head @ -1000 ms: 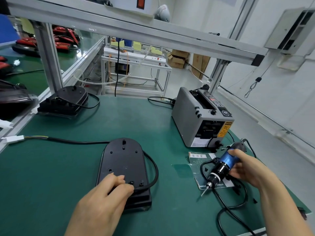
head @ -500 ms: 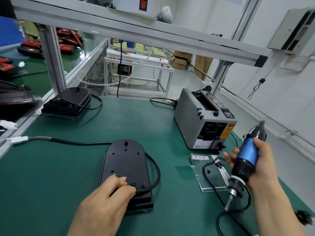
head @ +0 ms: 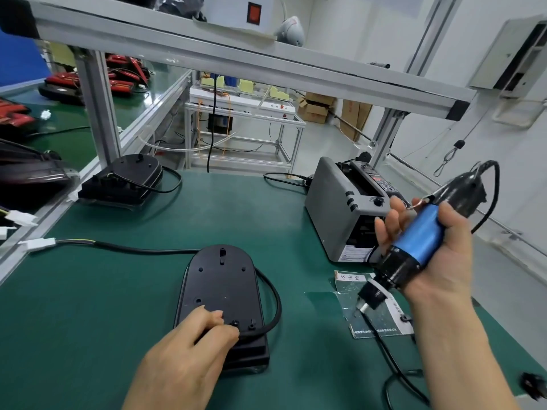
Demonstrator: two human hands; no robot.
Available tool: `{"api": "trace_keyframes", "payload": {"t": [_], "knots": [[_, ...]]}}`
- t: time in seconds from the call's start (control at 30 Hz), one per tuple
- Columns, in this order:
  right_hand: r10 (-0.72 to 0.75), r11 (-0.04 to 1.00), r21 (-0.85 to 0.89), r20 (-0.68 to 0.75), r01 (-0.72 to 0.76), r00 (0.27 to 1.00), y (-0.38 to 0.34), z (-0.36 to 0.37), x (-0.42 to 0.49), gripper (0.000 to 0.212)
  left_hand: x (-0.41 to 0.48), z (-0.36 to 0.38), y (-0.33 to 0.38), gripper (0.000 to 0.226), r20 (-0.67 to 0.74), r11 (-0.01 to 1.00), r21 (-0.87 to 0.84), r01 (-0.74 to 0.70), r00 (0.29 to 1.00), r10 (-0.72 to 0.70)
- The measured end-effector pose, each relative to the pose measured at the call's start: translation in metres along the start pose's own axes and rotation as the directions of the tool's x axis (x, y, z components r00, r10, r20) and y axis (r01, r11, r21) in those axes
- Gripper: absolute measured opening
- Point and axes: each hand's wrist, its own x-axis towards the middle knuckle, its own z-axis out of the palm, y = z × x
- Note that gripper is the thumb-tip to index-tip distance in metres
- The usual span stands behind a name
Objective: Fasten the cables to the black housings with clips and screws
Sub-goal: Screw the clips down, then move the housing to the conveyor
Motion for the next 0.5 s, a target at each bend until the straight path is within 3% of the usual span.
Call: {"api": "trace_keyframes", "payload": {"t": [0.2,0.3,0.5], "knots": [[-0.101,0.975,-0.195,0.051,0.109,0.994,0.019,0.016,0.000,0.029,0.004,-0.002,0.004,0.018,-0.018,1.000,0.022,-0.002,1.000,0.003],[-0.128,0.959,-0.241,0.096,0.148,0.987,0.025,0.024,-0.002,0.026,0.004,-0.002,0.006,0.011,-0.026,1.000,0.022,-0.011,1.000,0.012],[-0.158,0.963,-0.195,0.164,0.189,0.974,0.031,0.053,-0.010,0.036,0.001,-0.001,0.003,0.008,-0.002,1.000,-0.007,0.020,1.000,-0.020]]}}
